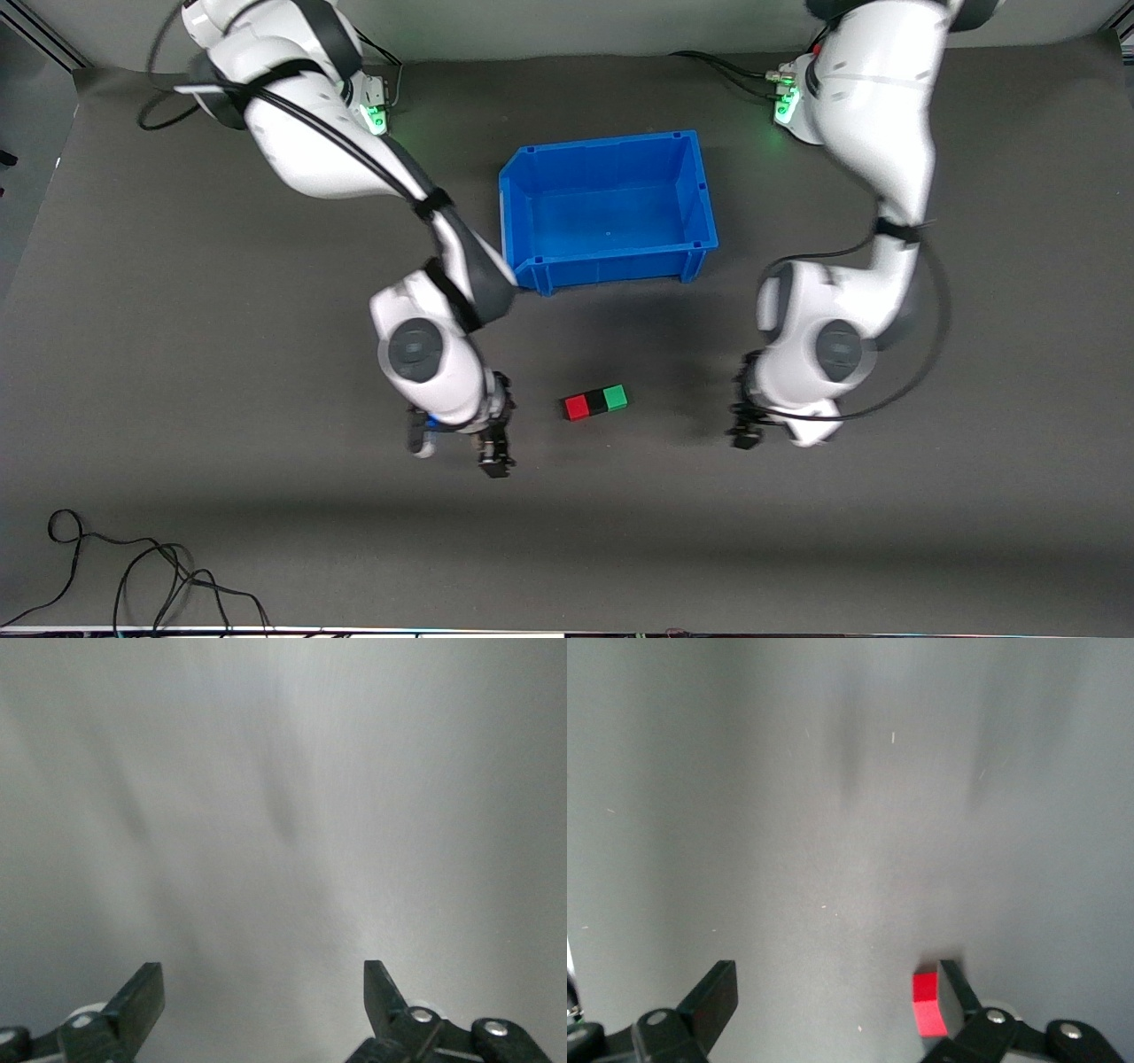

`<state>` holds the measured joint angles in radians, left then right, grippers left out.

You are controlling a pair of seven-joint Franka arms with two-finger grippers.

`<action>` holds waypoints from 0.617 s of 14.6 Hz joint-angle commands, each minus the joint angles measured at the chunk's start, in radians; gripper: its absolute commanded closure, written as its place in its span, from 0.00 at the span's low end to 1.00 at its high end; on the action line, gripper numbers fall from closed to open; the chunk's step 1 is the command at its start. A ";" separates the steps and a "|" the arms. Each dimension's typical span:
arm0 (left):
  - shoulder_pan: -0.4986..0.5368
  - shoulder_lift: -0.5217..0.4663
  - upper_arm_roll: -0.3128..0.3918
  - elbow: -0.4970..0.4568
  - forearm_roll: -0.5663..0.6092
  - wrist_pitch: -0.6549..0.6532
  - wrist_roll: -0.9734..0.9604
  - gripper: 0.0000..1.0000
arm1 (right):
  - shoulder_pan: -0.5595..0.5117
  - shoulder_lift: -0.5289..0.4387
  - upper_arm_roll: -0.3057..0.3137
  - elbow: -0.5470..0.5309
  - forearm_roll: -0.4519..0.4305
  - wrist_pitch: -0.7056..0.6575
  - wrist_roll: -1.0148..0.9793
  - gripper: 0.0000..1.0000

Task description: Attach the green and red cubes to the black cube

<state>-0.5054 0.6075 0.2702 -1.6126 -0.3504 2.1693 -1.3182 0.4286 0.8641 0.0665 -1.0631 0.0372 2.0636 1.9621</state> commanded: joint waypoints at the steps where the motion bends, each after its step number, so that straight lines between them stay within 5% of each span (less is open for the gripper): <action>1: 0.089 -0.136 -0.009 -0.026 0.078 -0.170 0.268 0.00 | -0.066 -0.126 0.030 -0.037 0.036 -0.136 -0.110 0.00; 9: 0.220 -0.366 -0.006 -0.012 0.217 -0.345 0.974 0.00 | -0.249 -0.376 0.024 -0.046 0.131 -0.541 -0.536 0.00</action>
<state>-0.3036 0.3052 0.2719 -1.6124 -0.1731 1.8582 -0.4766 0.2268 0.5641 0.0855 -1.0613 0.1367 1.6019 1.5534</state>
